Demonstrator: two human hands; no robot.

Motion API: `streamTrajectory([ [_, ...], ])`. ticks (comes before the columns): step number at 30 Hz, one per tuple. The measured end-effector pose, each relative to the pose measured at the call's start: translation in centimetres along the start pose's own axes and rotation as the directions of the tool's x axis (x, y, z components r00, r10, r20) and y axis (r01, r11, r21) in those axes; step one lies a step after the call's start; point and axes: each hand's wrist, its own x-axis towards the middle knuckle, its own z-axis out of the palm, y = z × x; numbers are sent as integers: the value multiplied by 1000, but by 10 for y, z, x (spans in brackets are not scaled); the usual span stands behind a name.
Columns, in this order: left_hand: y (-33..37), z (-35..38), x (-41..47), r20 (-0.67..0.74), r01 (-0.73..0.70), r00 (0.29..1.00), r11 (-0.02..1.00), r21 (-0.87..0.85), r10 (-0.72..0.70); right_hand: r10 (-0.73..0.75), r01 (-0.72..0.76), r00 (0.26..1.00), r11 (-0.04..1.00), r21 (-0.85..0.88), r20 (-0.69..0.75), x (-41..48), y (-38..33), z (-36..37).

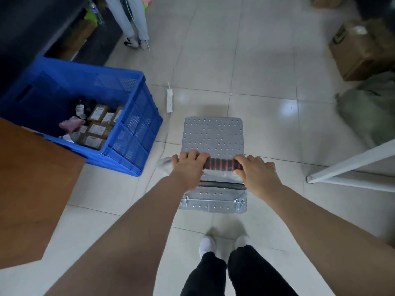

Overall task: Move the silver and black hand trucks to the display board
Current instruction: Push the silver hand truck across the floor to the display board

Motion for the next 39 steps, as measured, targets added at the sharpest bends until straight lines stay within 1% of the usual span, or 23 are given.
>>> streamTrajectory([
  [6,19,-30,88,11,-50,999,999,16,50,143,-142,990,989,32,-15,50,32,-25],
  [9,28,-47,132,45,-99,994,994,-36,101,187,-184,982,980,74,-34,79,59,-36],
  [11,32,-59,155,84,-80,993,993,-81,87,178,-176,984,981,83,-16,96,78,-44],
  [13,39,-67,173,116,-46,992,996,-73,55,172,-173,985,982,76,20,113,92,-50],
  [17,55,-79,214,93,4,996,1000,-2,-3,226,-228,974,971,77,28,157,112,-65],
  [20,62,-88,243,86,29,996,999,23,-31,234,-236,972,969,71,39,185,126,-77],
  [25,68,-104,290,91,20,996,999,30,-22,257,-261,965,961,89,54,226,147,-94],
  [31,70,-123,360,73,1,997,1000,19,-3,255,-256,967,962,99,16,288,178,-117],
  [36,68,-142,437,51,-10,999,1000,-16,10,273,-273,962,961,52,1,358,205,-143],
  [39,62,-159,484,49,-10,999,1000,-22,11,269,-270,963,963,28,20,404,218,-162],
])
